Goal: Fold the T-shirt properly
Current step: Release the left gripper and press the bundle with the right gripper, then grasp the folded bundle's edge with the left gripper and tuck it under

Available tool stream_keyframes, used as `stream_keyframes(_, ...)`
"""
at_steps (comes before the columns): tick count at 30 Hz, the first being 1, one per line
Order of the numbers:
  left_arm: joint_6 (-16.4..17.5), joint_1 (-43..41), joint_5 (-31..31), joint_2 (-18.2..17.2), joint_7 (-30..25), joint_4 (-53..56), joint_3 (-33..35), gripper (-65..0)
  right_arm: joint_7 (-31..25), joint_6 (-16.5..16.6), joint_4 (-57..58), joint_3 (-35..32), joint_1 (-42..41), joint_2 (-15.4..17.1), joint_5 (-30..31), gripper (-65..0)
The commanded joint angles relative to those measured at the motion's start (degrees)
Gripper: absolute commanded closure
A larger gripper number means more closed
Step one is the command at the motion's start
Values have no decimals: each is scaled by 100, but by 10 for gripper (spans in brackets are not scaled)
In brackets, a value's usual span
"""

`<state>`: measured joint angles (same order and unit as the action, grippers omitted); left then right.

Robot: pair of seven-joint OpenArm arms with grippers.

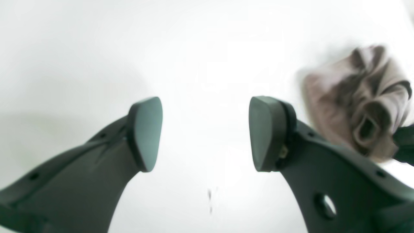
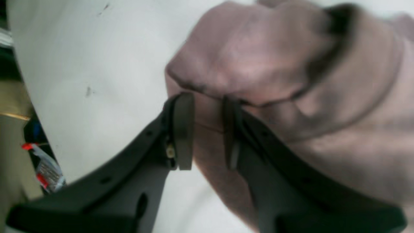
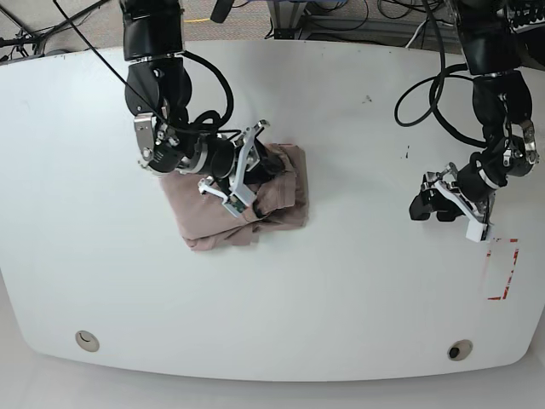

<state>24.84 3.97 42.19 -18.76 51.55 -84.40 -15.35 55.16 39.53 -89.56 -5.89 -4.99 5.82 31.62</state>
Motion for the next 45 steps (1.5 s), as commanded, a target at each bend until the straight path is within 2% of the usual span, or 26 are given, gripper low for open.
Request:
stream_keyframes(1, 52, -5, 163, -62, -148, -426, -7, -390, -280, 47, 327, -136, -358, -59, 148, -144)
stream_keyframes(5, 52, -243, 154, -36, -148, -707, 37, -390, -324, 47, 1127, -154, -885, -314, 148, -144)
stream_keyframes(7, 52, -287, 154, 35, -148, -786, 160, -390, -316, 47, 1312, -154, -1070, -323, 148, -143)
stream_keyframes(12, 52, -322, 154, 61, -131, -909, 459, -390, -105, 47, 679, -127, -1114, -297, 183, -144)
stream_keyframes(18, 52, -287, 154, 228, -148, -927, 1197, -390, 484, 47, -341, 497, -947, -112, 192, -144)
stream_keyframes(24, 43, -5, 128, 615, -157, -883, 1812, -390, 537, 47, -385, 1174, -876, 433, 175, -143)
stream_keyframes(27, 43, 47, -206, 817, -157, -901, 2164, -390, 520, 47, -306, 1385, -876, 697, 157, -143)
stream_keyframes(32, 43, 302, -1165, 1617, -166, -909, 2727, -390, 45, 47, 415, 1402, -1043, 1145, 157, -144)
stream_keyframes(36, 43, 381, -1912, 2136, -192, -865, 3070, -390, -404, 47, 1242, 1130, -1334, 1242, 148, -143)
stream_keyframes(40, 35, 320, -2888, 2452, -667, -681, 3483, -390, -1080, 47, 1998, 479, -1580, 1391, 148, -140)
stream_keyframes(45, 35, 91, -3670, 2487, -764, -610, 3729, -390, -1907, 47, 2639, 75, -1597, 1444, 148, -138)
